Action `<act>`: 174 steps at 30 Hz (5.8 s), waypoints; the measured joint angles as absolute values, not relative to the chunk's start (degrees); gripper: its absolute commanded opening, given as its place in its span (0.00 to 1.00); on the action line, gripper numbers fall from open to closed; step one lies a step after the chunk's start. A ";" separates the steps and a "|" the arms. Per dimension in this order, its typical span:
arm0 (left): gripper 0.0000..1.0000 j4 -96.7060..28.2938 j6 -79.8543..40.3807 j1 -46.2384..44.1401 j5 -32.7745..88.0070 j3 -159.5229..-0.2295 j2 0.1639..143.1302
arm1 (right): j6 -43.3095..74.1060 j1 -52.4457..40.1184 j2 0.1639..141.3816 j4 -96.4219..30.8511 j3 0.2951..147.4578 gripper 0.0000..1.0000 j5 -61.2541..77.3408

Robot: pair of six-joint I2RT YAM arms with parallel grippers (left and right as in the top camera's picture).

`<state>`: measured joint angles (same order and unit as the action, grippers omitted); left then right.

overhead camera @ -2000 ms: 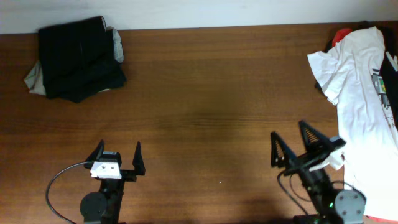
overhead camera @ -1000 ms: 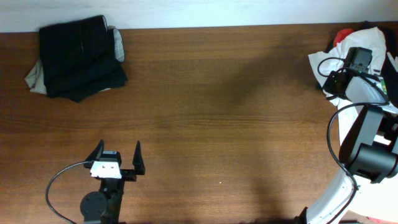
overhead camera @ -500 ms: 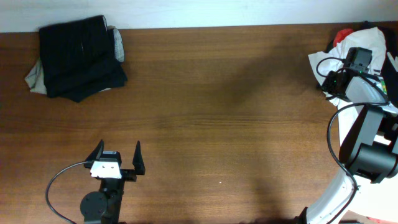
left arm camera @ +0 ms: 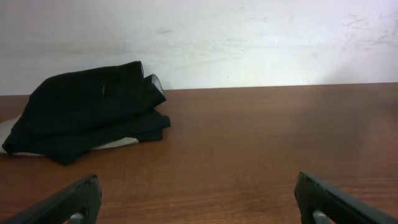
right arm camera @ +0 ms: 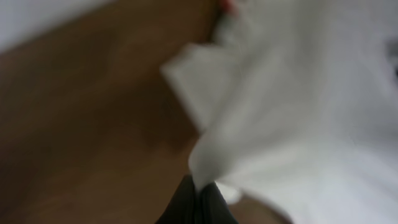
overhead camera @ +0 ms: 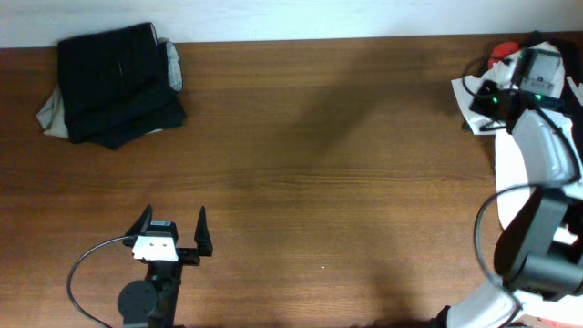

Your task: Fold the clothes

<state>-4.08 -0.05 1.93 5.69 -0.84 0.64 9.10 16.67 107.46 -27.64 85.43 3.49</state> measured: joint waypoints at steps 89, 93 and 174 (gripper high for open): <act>0.99 -4.08 -0.05 1.93 5.69 -0.84 0.67 | 23.99 4.67 109.65 -96.95 135.35 0.04 11.14; 0.99 -4.08 -0.05 1.93 5.69 -0.84 0.69 | 25.82 -9.78 96.97 -96.97 134.34 0.50 8.36; 0.99 -38.57 -9.80 1.78 25.54 -47.13 70.72 | 60.80 -36.51 71.72 -44.53 28.86 0.04 7.40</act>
<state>-38.57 -9.80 1.78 25.54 -47.13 70.72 60.80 -36.51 71.72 -44.53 28.86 7.40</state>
